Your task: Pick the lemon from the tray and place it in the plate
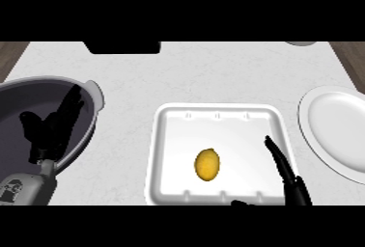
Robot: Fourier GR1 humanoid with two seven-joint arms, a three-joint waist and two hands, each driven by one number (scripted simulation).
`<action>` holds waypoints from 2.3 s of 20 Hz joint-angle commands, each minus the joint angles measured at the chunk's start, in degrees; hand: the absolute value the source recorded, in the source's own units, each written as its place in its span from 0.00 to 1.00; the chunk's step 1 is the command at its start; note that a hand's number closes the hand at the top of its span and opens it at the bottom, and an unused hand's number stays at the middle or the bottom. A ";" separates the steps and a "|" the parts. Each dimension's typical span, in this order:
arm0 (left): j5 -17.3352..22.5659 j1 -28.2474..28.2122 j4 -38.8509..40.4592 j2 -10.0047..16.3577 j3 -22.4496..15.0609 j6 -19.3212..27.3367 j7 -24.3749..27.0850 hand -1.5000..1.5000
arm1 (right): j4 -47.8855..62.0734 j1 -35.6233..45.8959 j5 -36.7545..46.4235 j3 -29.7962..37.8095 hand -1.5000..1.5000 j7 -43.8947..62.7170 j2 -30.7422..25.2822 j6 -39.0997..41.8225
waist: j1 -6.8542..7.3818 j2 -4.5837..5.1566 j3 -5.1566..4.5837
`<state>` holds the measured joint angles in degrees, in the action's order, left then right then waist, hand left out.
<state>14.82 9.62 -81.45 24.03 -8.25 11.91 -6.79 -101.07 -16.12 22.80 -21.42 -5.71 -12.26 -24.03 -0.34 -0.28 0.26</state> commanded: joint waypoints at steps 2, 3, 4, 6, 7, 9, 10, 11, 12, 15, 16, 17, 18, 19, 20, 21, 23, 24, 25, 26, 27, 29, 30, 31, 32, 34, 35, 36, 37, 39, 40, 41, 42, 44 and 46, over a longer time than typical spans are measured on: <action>-0.59 0.25 3.62 -1.65 1.43 -1.90 1.12 0.50 | -3.79 1.24 8.79 -4.41 0.00 11.34 0.46 1.72 | 0.17 0.31 -0.31; -1.42 0.84 2.30 -2.11 0.51 -1.20 -0.10 0.50 | -6.52 2.03 9.23 -3.45 0.00 16.11 -0.98 4.22 | 0.16 0.30 -0.32; -0.43 1.72 1.26 -1.74 1.76 -1.21 -2.30 0.50 | -6.55 2.58 7.77 -2.32 0.00 15.92 -2.60 6.78 | 0.20 0.28 -0.30; -1.30 -2.54 1.14 -2.70 0.38 -1.33 1.29 0.50 | -8.64 3.28 14.37 -8.41 0.00 25.54 0.38 8.01 | 0.61 0.28 -0.39; -1.25 1.22 4.43 -2.39 1.45 -2.54 1.01 0.50 | -7.83 3.91 13.57 -7.38 0.00 25.71 -0.56 9.94 | 0.14 0.37 -0.35; -1.39 -0.15 4.85 -1.87 2.28 -3.51 2.52 0.50 | -3.37 5.09 12.32 -7.12 0.00 24.87 -0.88 12.22 | 0.35 0.41 -0.31; -2.47 -1.21 0.40 -3.27 0.98 -1.17 -0.22 0.50 | -9.20 4.87 14.53 -8.16 0.00 30.61 -0.96 14.18 | 0.36 0.24 -0.30; -2.45 -0.24 0.16 -2.49 1.72 -1.57 -1.32 0.50 | -4.49 8.19 16.28 -7.73 0.00 30.64 0.31 14.04 | 0.52 0.29 -0.29; -2.67 0.64 3.76 -3.78 1.39 -2.32 1.17 0.50 | -5.38 8.94 18.72 -8.14 0.00 33.39 -0.04 14.99 | 0.27 0.35 -0.32; -2.47 -2.66 0.06 -3.45 1.18 -3.04 0.00 0.50 | -5.78 12.31 22.41 -9.26 0.00 41.04 1.48 19.04 | 0.66 0.26 -0.32; -3.33 -1.34 -0.15 -3.81 2.03 -2.06 -0.49 0.50 | -9.26 8.80 22.21 -10.74 0.00 41.74 0.84 20.16 | 0.28 0.22 -0.29; -3.41 0.66 4.51 -4.97 2.38 -2.86 1.37 0.50 | -1.63 10.09 22.45 -10.23 0.00 37.33 1.98 17.52 | 0.20 0.35 -0.28; -1.68 -1.95 1.14 -2.59 4.25 -5.63 1.01 0.50 | -4.87 12.04 20.74 -8.23 0.00 40.61 1.33 21.86 | 0.44 0.28 -0.28; -1.53 -0.80 3.59 -2.79 3.97 -6.70 2.19 0.50 | -4.14 12.70 22.89 -10.53 0.00 44.15 2.74 23.08 | 0.36 0.33 -0.31; -4.99 -0.73 -0.05 -5.51 1.46 -1.13 -1.41 0.50 | 0.59 15.51 20.61 -7.95 0.00 41.24 2.86 23.63 | 0.58 0.32 -0.26; -5.66 0.06 2.90 -5.52 1.93 -2.51 0.60 0.50 | -1.74 13.49 22.16 -9.79 0.00 43.18 3.18 24.06 | 0.27 0.31 -0.28; -5.00 1.21 4.46 -5.62 3.90 -3.30 0.60 0.50 | 0.10 16.70 20.21 -7.64 0.00 42.97 3.84 26.89 | 0.30 0.34 -0.27; -3.25 -1.93 -1.74 -3.43 4.07 -4.64 -3.39 0.50 | -0.72 19.26 18.15 -6.09 0.00 45.74 4.16 30.67 | 0.70 0.27 -0.26; -3.98 -0.72 -1.74 -3.66 4.43 -5.21 -3.89 0.50 | 4.08 16.89 20.21 -7.31 0.00 41.96 5.35 26.05 | 0.49 0.28 -0.25; -4.11 -0.80 1.55 -3.86 5.67 -7.17 -0.73 0.50 | 3.19 17.25 20.74 -7.58 0.00 42.43 5.59 27.36 | 0.38 0.29 -0.27; -5.88 -1.95 -3.05 -5.37 3.78 -3.72 -3.69 0.50 | 5.08 16.47 22.68 -9.89 0.00 43.74 7.48 25.97 | 0.48 0.25 -0.25; -5.41 -2.18 2.92 -5.99 5.36 -6.75 1.60 0.50 | 5.88 19.89 22.33 -7.70 0.00 44.66 7.98 28.41 | 0.41 0.32 -0.27; -6.62 -1.46 0.28 -6.92 5.19 -4.82 -1.59 0.50 | 4.63 17.66 23.38 -8.73 0.00 45.00 8.00 28.04 | 0.34 0.27 -0.26; -6.46 -0.87 0.57 -5.95 5.54 -6.01 -2.13 0.50 | 10.36 22.65 23.40 -6.92 0.00 44.26 10.25 27.74 | 0.49 0.31 -0.26; -6.50 -2.00 0.21 -6.48 5.44 -6.15 -1.24 0.50 | 12.39 20.34 22.71 -4.99 0.00 39.43 7.16 25.86 | 0.46 0.32 -0.25; -7.98 0.77 2.35 -8.87 5.22 -4.23 -1.67 0.50 | 12.63 24.99 24.20 -5.49 0.00 44.82 11.41 28.31 | 0.38 0.33 -0.27; -6.12 -2.82 -0.91 -5.72 7.34 -9.03 -1.22 0.50 | 7.75 21.03 24.67 -6.29 0.00 45.35 9.76 29.19 | 0.38 0.25 -0.27; -7.23 -2.87 -1.67 -6.74 7.00 -6.84 -1.98 0.50 | 15.96 22.56 25.42 -5.59 0.00 41.33 11.06 25.34 | 0.52 0.29 -0.26; -7.31 -4.23 -2.02 -6.82 7.48 -7.70 -1.39 0.50 | 10.36 23.32 25.88 -7.18 0.00 46.33 12.11 28.98 | 0.47 0.25 -0.27; -9.19 -3.96 -4.60 -8.28 6.11 -5.98 -2.88 0.50 | 17.40 25.35 23.95 -1.69 0.00 40.49 10.10 27.77 | 0.55 0.28 -0.25; -7.92 -1.00 -1.71 -7.55 7.48 -8.09 -4.52 0.50 | 15.06 25.09 25.42 -8.92 0.00 47.41 12.16 25.93 | 0.45 0.28 -0.26; -11.12 -5.47 -4.96 -9.98 4.98 -5.00 -2.83 0.50 | 15.49 23.21 26.03 -6.04 0.00 42.10 10.87 27.90 | 0.48 0.25 -0.26; -6.24 0.29 2.41 -6.77 10.20 -11.15 -1.20 0.50 | 15.65 23.44 27.06 -6.67 0.00 43.55 11.92 27.96 | 0.28 0.30 -0.27; -8.29 -1.62 0.69 -7.48 9.37 -9.20 -1.16 0.50 | 18.47 26.55 24.18 -7.13 0.00 44.80 12.21 31.07 | 0.49 0.32 -0.27; -8.32 0.90 1.48 -6.90 10.25 -9.47 -3.19 0.50 | 20.12 23.15 25.03 -7.88 1.00 39.96 11.99 29.83 | 0.31 0.34 -0.26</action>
<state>6.70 8.34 -82.93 16.79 0.57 3.45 -9.89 -85.16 7.99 47.65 -27.87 36.98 -0.83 5.23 0.03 -0.38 -0.04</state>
